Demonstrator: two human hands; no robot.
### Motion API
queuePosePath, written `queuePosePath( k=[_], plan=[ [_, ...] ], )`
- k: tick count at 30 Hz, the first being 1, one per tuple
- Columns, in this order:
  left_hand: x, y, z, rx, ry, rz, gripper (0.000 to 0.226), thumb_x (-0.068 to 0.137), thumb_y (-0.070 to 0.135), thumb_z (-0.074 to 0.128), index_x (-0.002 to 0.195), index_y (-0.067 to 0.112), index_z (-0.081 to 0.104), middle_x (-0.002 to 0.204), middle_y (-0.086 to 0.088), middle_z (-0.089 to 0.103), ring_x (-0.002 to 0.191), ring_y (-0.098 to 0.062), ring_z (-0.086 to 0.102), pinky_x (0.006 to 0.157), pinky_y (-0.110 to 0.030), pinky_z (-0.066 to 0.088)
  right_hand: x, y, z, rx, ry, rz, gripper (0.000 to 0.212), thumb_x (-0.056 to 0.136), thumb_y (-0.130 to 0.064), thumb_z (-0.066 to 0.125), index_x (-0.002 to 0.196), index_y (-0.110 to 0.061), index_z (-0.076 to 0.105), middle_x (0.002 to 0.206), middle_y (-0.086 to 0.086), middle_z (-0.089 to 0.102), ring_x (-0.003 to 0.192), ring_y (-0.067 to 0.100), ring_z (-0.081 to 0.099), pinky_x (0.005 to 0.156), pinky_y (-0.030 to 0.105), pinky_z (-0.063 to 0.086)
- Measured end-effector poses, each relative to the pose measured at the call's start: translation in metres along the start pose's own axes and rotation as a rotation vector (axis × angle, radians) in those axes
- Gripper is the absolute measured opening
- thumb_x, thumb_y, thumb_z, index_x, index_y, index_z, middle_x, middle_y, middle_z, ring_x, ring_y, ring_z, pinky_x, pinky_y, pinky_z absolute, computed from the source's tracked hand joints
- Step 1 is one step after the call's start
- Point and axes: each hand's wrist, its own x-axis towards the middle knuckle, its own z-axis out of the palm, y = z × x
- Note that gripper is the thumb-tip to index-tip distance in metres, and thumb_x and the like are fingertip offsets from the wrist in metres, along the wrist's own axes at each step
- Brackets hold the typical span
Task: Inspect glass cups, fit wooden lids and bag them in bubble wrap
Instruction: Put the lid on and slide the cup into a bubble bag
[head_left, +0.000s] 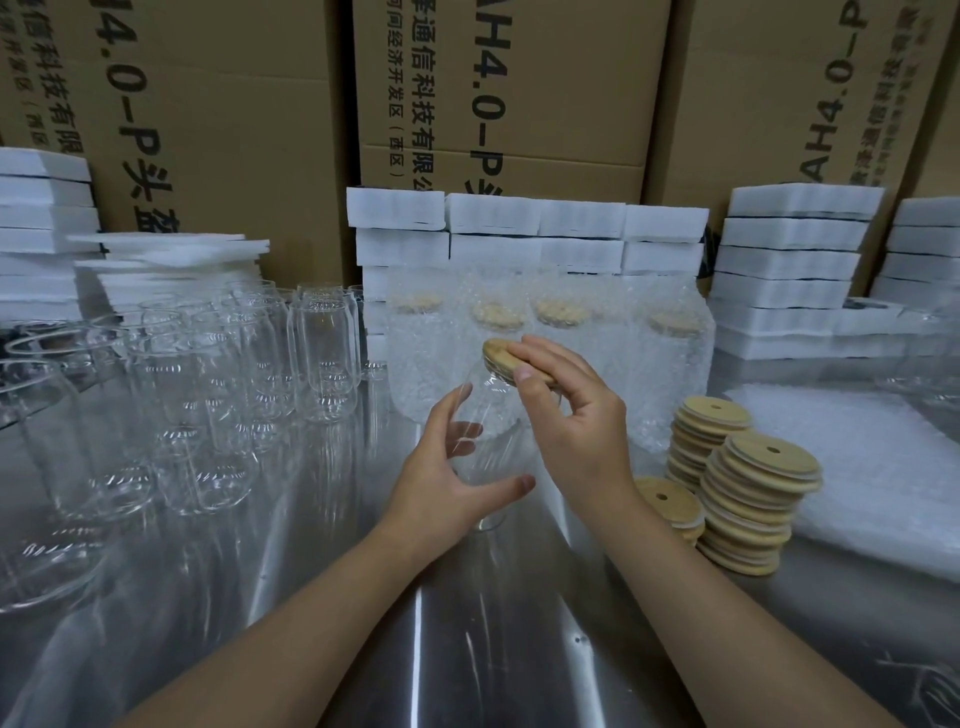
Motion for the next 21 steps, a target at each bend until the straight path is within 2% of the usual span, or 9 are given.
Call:
queuePosePath(
  k=[3,7,9,12,14,16,17,19,21],
  plan=[
    [0.003,-0.001,-0.001,-0.004,0.004,0.001,0.101,0.064,0.033,0.090,0.142,0.048,0.029,0.122,0.012,0.054,0.115,-0.001,0.053,0.093,-0.025,0.048,0.006,-0.004,-0.006,-0.026,-0.078,0.047,0.021,0.095,-0.027,0.056,0.101,-0.045,0.064,0.121,-0.013,0.062,0.114,-0.013,0.049,0.090,0.002,0.035],
    [0.005,0.001,-0.001,-0.049,0.031,0.000,0.100,0.059,0.040,0.089,0.137,0.054,0.029,0.120,0.014,0.055,0.111,0.001,0.054,0.078,-0.014,0.046,0.015,-0.015,-0.025,-0.140,-0.106,0.047,0.023,0.096,-0.036,0.050,0.114,-0.037,0.065,0.125,-0.014,0.060,0.121,-0.003,0.049,0.100,0.016,0.036],
    [0.006,0.002,-0.002,-0.067,0.038,-0.002,0.099,0.054,0.048,0.086,0.134,0.058,0.028,0.119,0.017,0.055,0.110,0.002,0.054,0.075,-0.014,0.046,0.024,-0.023,-0.045,-0.241,-0.054,0.022,0.024,0.096,-0.037,0.052,0.116,-0.033,0.065,0.116,-0.018,0.064,0.110,-0.006,0.054,0.090,0.015,0.042],
    [0.005,0.001,-0.002,-0.057,0.038,-0.007,0.097,0.060,0.044,0.089,0.132,0.060,0.027,0.118,0.019,0.054,0.111,0.003,0.053,0.075,-0.014,0.046,0.041,-0.031,-0.086,-0.428,0.078,0.086,0.014,0.090,-0.040,0.057,0.100,-0.041,0.066,0.089,-0.017,0.068,0.078,-0.004,0.060,0.063,0.020,0.045],
    [0.006,0.000,-0.002,-0.048,0.046,-0.004,0.095,0.063,0.039,0.090,0.131,0.060,0.027,0.117,0.020,0.053,0.111,0.004,0.053,0.077,-0.016,0.047,0.055,-0.027,-0.113,-0.670,0.129,0.158,0.009,0.087,-0.038,0.056,0.092,-0.039,0.064,0.078,-0.019,0.064,0.071,0.003,0.057,0.057,0.024,0.040],
    [0.006,0.000,-0.002,-0.046,0.056,0.001,0.094,0.064,0.038,0.089,0.131,0.060,0.027,0.117,0.020,0.054,0.111,0.004,0.053,0.081,-0.019,0.048,0.069,-0.011,-0.142,-0.919,0.123,0.311,0.007,0.087,-0.034,0.055,0.088,-0.033,0.062,0.081,-0.009,0.062,0.069,0.013,0.054,0.055,0.024,0.036],
    [0.006,0.000,-0.002,-0.048,0.059,0.004,0.095,0.064,0.039,0.089,0.132,0.060,0.027,0.117,0.020,0.054,0.112,0.004,0.053,0.083,-0.021,0.049,0.074,0.000,-0.155,-1.052,0.070,0.449,0.012,0.088,-0.033,0.055,0.093,-0.026,0.063,0.090,-0.001,0.063,0.075,0.019,0.055,0.059,0.027,0.039],
    [0.005,0.001,-0.002,-0.054,0.062,0.006,0.095,0.063,0.039,0.089,0.133,0.059,0.028,0.117,0.019,0.054,0.113,0.002,0.053,0.087,-0.024,0.049,0.079,0.024,-0.178,-1.287,-0.139,0.756,0.036,0.092,-0.033,0.054,0.121,-0.012,0.059,0.121,0.013,0.059,0.105,0.032,0.055,0.084,0.039,0.048],
    [0.005,0.002,-0.003,-0.060,0.063,0.007,0.096,0.062,0.040,0.089,0.134,0.058,0.028,0.117,0.019,0.054,0.113,0.002,0.053,0.087,-0.023,0.049,0.074,0.043,-0.191,-1.378,-0.290,0.930,0.051,0.093,-0.032,0.054,0.136,-0.004,0.046,0.139,0.019,0.046,0.124,0.037,0.046,0.102,0.044,0.042]
  ],
)
